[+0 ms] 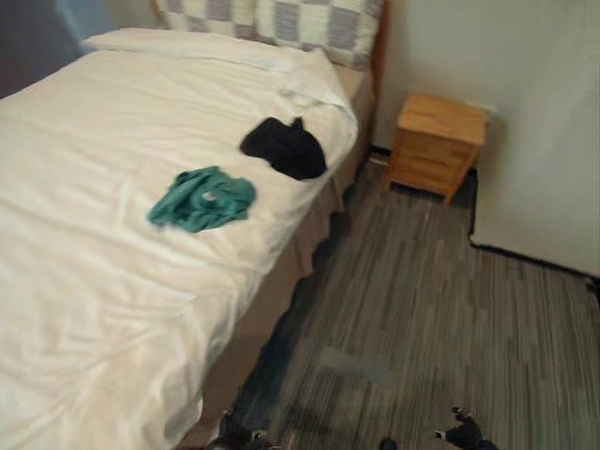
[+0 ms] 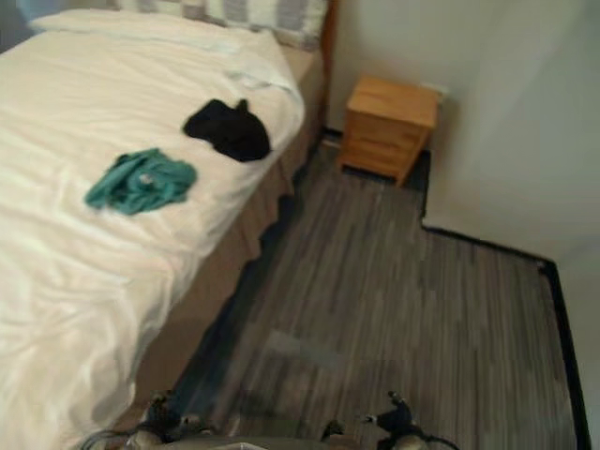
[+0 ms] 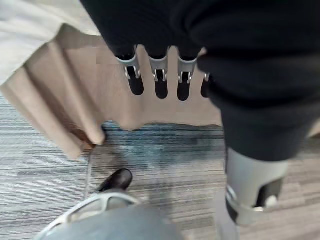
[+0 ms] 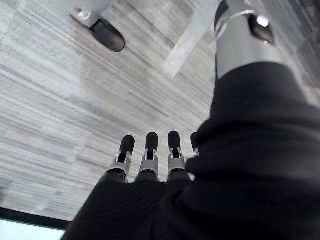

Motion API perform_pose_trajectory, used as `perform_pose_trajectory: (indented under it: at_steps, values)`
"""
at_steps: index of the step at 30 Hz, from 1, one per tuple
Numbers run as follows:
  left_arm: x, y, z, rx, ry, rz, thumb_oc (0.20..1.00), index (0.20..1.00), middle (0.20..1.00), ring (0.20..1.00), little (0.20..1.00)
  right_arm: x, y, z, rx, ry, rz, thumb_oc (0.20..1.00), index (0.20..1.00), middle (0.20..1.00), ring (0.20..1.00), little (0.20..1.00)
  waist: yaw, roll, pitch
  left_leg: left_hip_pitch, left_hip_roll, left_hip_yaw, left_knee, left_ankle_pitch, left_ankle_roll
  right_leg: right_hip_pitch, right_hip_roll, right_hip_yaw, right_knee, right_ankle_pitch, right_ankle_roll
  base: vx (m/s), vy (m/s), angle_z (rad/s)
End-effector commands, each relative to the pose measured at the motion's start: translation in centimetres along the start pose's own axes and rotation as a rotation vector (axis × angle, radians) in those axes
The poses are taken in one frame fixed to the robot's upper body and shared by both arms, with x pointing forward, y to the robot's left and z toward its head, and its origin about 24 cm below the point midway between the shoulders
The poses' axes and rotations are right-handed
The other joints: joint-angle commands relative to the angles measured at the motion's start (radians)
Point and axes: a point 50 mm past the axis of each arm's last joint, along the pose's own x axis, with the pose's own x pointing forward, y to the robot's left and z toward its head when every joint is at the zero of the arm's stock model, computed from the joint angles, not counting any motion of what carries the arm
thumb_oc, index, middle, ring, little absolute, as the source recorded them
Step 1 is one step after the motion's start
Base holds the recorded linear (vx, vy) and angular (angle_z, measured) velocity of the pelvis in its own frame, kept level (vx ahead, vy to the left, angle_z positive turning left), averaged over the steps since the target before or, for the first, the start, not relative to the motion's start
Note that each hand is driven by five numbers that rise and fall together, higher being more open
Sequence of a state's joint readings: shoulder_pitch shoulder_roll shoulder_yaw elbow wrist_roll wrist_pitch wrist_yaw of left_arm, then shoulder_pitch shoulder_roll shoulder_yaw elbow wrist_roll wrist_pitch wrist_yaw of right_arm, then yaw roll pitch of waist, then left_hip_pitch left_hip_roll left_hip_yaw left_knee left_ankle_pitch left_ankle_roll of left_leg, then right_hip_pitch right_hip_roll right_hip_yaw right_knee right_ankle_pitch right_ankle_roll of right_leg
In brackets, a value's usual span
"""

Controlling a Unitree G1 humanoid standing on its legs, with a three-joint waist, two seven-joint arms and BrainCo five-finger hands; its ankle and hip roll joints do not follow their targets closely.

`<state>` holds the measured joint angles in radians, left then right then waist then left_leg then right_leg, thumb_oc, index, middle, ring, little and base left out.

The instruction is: Tidy up the quilt and then pick up the clothes from the bed and put them into the laundry hamper.

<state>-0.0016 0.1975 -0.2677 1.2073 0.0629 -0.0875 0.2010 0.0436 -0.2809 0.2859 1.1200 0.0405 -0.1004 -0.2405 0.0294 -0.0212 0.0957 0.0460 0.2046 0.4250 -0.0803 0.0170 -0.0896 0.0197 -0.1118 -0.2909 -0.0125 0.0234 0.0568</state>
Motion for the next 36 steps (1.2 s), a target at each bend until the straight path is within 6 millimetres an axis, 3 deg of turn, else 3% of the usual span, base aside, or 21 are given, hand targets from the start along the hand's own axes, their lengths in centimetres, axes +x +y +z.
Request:
perform_pose_trajectory:
  at_steps: [1, 2, 3, 4, 6, 8, 10, 11, 21, 22, 23, 25, 26, 28, 29, 31, 34, 35, 36]
  values:
    - [0.7, 0.3, 3.0, 0.021, -0.069, 0.025, 1.0, 1.0, 1.0, 1.0, 1.0, 0.7, -0.3, 1.8, -0.027, -0.038, 0.001, 1.0, 1.0, 1.0, 1.0, 1.0, 0.042, 0.0, 0.065, -0.036, 0.045, -0.084, 0.088, 0.105, -0.017, 0.072, -0.05, 0.018, -0.075, -0.026, 0.106, -0.15, -0.41, -1.16]
    - [0.8, 0.4, 3.2, -0.005, -0.074, 0.035, 1.0, 1.0, 1.0, 1.0, 1.0, 0.7, -0.3, 1.6, -0.044, -0.028, 0.01, 1.0, 1.0, 1.0, 1.0, 1.0, 0.062, -0.006, 0.075, -0.061, 0.005, -0.223, 0.135, 0.089, -0.005, 0.062, -0.038, 0.041, -0.075, -0.027, 0.097, -0.15, -0.417, -1.01]
    - [0.8, 0.3, 3.3, -0.017, -0.073, 0.035, 1.0, 1.0, 1.0, 1.0, 1.0, 0.6, -0.3, 1.1, -0.063, -0.012, 0.014, 1.0, 1.0, 1.0, 1.0, 1.0, 0.069, -0.016, 0.081, -0.07, -0.053, -0.327, 0.165, 0.029, 0.012, 0.052, -0.035, 0.062, -0.075, -0.026, 0.091, -0.08, -0.347, -1.24]
    - [0.7, 0.1, 3.3, -0.018, -0.071, 0.028, 1.0, 1.0, 1.0, 1.0, 1.0, 0.6, -0.6, 0.7, -0.074, 0.005, 0.008, 1.0, 1.0, 1.0, 1.0, 1.0, 0.073, -0.022, 0.084, -0.076, -0.103, -0.376, 0.193, -0.019, 0.017, 0.052, -0.034, 0.07, -0.075, -0.027, 0.088, -0.08, -0.318, -1.13]
    - [0.8, 0.2, 3.6, -0.017, -0.079, 0.03, 1.0, 1.0, 1.0, 1.0, 1.0, 0.6, -1.1, 0.2, -0.053, 0.032, -0.011, 1.0, 1.0, 1.0, 1.0, 1.0, 0.066, -0.035, 0.09, -0.11, -0.172, -0.366, 0.276, -0.073, 0.037, 0.046, -0.034, 0.073, -0.075, -0.021, 0.078, -0.1, -0.231, -0.92]
    - [0.8, 0.2, 3.6, -0.015, -0.076, 0.029, 1.0, 1.0, 1.0, 1.0, 1.0, 0.6, -1.3, -0.1, -0.011, 0.049, -0.024, 1.0, 1.0, 1.0, 1.0, 1.0, 0.054, -0.031, 0.083, -0.105, -0.202, -0.292, 0.285, -0.124, 0.072, 0.039, -0.021, 0.068, -0.075, -0.029, 0.073, -0.05, -0.133, 0.0]
    - [0.8, -0.1, 3.6, 0.006, -0.065, 0.016, 1.0, 1.0, 1.0, 1.0, 1.0, 0.7, -1.6, -0.1, 0.047, 0.067, -0.05, 1.0, 1.0, 1.0, 1.0, 1.0, 0.036, -0.004, 0.069, -0.049, -0.196, -0.226, 0.211, -0.121, 0.077, 0.049, 0.008, 0.047, -0.075, -0.043, 0.073, 0.02, -0.048, 0.52]
    - [0.4, 0.7, 1.1, 0.204, -0.04, 0.036, 1.0, 1.0, 1.0, 1.0, 1.0, 0.1, 1.9, 0.5, 0.087, 0.054, 0.085, 1.0, 1.0, 1.0, 1.0, 1.0, -0.06, -0.005, 0.071, 0.104, -0.147, -0.165, -0.007, -0.073, 0.061, 0.034, -0.035, -0.01, 0.05, -0.045, 0.108, 0.05, -0.032, 0.41]
    - [0.3, 0.8, 0.2, 0.196, -0.005, 0.018, 1.0, 1.0, 1.0, 1.0, 1.0, 0.0, 2.2, 0.1, 0.02, 0.056, 0.119, 1.0, 1.0, 1.0, 1.0, 1.0, -0.054, -0.003, 0.095, 0.107, -0.112, -0.18, 0.013, -0.066, 0.031, 0.015, 0.002, -0.03, 0.084, -0.094, 0.075, 0.09, -0.114, 0.05]
    - [0.2, 0.8, -0.1, 0.206, 0.0, 0.008, 1.0, 1.0, 1.0, 1.0, 1.0, 0.2, 1.5, 0.8, -0.01, 0.02, 0.102, 1.0, 1.0, 1.0, 1.0, 1.0, -0.045, -0.014, 0.112, 0.053, -0.084, -0.179, 0.181, -0.083, 0.013, 0.034, 0.02, -0.02, 0.052, -0.108, 0.051, 0.1, -0.239, 0.06]
    - [0.3, 0.8, 0.0, 0.204, -0.004, 0.009, 1.0, 1.0, 1.0, 1.0, 1.0, 0.3, 1.2, 1.1, -0.022, 0.006, 0.098, 1.0, 1.0, 1.0, 1.0, 1.0, -0.038, -0.02, 0.122, 0.012, -0.067, -0.183, 0.276, -0.063, 0.005, 0.047, 0.03, -0.016, 0.037, -0.113, 0.036, 0.12, -0.359, 0.06]
    - [0.5, 1.0, 1.3, 0.208, -0.046, 0.018, 1.0, 1.0, 1.0, 1.0, 1.0, 0.7, 0.0, 2.2, -0.057, -0.039, 0.063, 1.0, 1.0, 1.0, 1.0, 1.0, 0.001, -0.03, 0.171, -0.139, -0.015, -0.235, 0.539, 0.082, -0.028, 0.099, 0.064, -0.022, -0.005, -0.121, -0.005, 0.11, -0.324, -0.05]
    - [0.6, 1.1, 1.9, 0.209, -0.069, 0.024, 1.0, 1.0, 1.0, 1.0, 1.0, 0.9, -0.3, 2.6, -0.063, -0.056, 0.057, 1.0, 1.0, 1.0, 1.0, 1.0, 0.006, -0.038, 0.18, -0.18, -0.009, -0.243, 0.586, 0.104, -0.019, 0.108, 0.065, -0.023, -0.017, -0.126, -0.014, 0.17, -0.255, -0.08]
    - [0.7, 1.3, 2.8, 0.22, -0.1, 0.033, 1.0, 1.0, 1.0, 1.0, 1.0, 1.1, -1.0, 3.2, -0.076, -0.07, 0.041, 1.0, 1.0, 1.0, 1.0, 1.0, 0.022, -0.041, 0.201, -0.267, -0.048, -0.252, 0.638, 0.05, 0.002, 0.131, 0.075, -0.007, -0.035, -0.144, -0.021, 0.24, -0.09, -0.09]
    - [0.7, 1.2, 3.2, 0.226, -0.12, 0.035, 1.0, 1.0, 1.0, 1.0, 1.0, 1.2, -1.2, 3.6, -0.081, -0.083, 0.039, 1.0, 1.0, 1.0, 1.0, 1.0, 0.031, -0.039, 0.202, -0.307, -0.092, -0.25, 0.607, 0.029, 0.011, 0.14, 0.08, 0.012, -0.049, -0.15, -0.017, 0.31, 0.039, -0.17]
    - [0.7, 0.9, 4.0, 0.229, -0.155, 0.028, 1.0, 1.0, 1.0, 1.0, 1.0, 1.2, -1.2, 4.1, -0.086, -0.104, 0.042, 1.0, 1.0, 1.0, 1.0, 1.0, 0.055, -0.035, 0.195, -0.334, -0.14, -0.223, 0.461, -0.005, 0.035, 0.153, 0.089, 0.044, -0.07, -0.168, 0.0, 0.37, 0.091, -0.29]
    - [0.8, 0.7, 4.2, 0.274, -0.158, 0.007, 1.0, 1.0, 1.0, 1.0, 1.0, 1.3, -1.1, 4.3, -0.092, -0.096, 0.039, 1.0, 1.0, 1.0, 1.0, 1.0, 0.09, -0.027, 0.178, -0.364, -0.137, -0.171, 0.198, 0.066, 0.024, 0.203, 0.12, 0.048, -0.075, -0.215, 0.015, 0.51, 0.069, -0.58]
    - [0.7, 0.8, 3.5, 0.289, -0.133, -0.001, 1.0, 1.0, 1.0, 1.0, 1.0, 1.3, -0.7, 4.1, -0.102, -0.092, 0.055, 1.0, 1.0, 1.0, 1.0, 1.0, 0.096, -0.043, 0.165, -0.325, -0.152, -0.175, 0.126, 0.06, 0.039, 0.225, 0.124, 0.06, -0.075, -0.223, 0.019, 0.57, 0.044, -0.16]
    - [0.7, 0.9, 3.2, 0.302, -0.124, 0.002, 1.0, 1.0, 1.0, 1.0, 1.0, 1.1, 0.1, 3.8, -0.108, -0.09, 0.075, 1.0, 1.0, 1.0, 1.0, 1.0, 0.097, -0.057, 0.163, -0.324, -0.167, -0.181, 0.134, 0.06, 0.059, 0.233, 0.127, 0.07, -0.05, -0.236, 0.016, 0.54, 0.059, -0.2]
